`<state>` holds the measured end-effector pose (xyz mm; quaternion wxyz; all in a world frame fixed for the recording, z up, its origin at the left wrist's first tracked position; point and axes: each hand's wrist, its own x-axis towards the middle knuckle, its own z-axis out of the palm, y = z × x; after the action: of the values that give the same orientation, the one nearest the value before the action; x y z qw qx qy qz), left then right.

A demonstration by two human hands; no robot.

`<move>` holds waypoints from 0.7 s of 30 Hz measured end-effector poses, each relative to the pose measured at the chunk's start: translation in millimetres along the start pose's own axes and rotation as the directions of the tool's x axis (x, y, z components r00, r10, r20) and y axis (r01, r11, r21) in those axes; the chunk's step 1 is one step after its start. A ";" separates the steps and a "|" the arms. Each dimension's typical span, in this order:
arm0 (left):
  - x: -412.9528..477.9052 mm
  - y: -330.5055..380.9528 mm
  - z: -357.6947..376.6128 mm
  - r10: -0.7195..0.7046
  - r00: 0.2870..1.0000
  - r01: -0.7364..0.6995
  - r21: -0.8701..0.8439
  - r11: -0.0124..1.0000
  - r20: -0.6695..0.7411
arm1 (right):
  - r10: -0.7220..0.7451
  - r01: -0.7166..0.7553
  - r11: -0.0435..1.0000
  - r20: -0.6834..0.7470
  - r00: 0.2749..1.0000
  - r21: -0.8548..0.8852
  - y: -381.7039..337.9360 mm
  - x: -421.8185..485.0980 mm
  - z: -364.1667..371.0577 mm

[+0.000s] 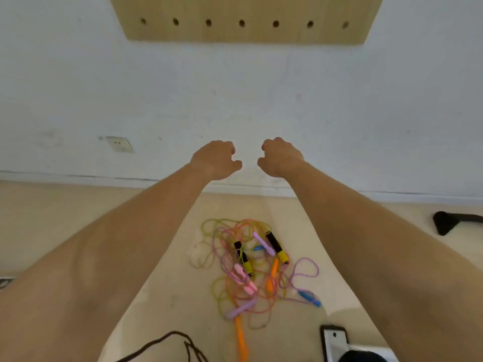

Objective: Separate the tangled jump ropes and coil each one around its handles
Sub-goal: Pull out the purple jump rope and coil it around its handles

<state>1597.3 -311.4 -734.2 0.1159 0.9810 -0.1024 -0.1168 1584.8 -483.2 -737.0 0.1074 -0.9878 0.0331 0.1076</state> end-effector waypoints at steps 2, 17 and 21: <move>-1.1 -11.7 53.8 -0.009 0.999 0.009 -0.012 1.000 0.033 | -0.002 0.002 1.000 0.033 0.999 -0.010 8.0 0.6 57.5; -125.7 -25.8 253.0 0.060 0.997 -0.057 -0.066 0.996 0.057 | 0.013 -0.015 0.999 0.072 0.997 0.031 68.2 -123.7 269.3; -171.3 -34.2 281.0 0.045 0.991 -0.038 -0.054 0.998 0.129 | 0.034 -0.039 0.998 0.117 0.993 0.045 85.1 -165.2 301.6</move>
<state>1369.2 -297.0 -973.4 0.1368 0.9657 -0.1269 -0.1805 1354.2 -493.0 -1005.8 0.1305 -0.9763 0.0473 0.1661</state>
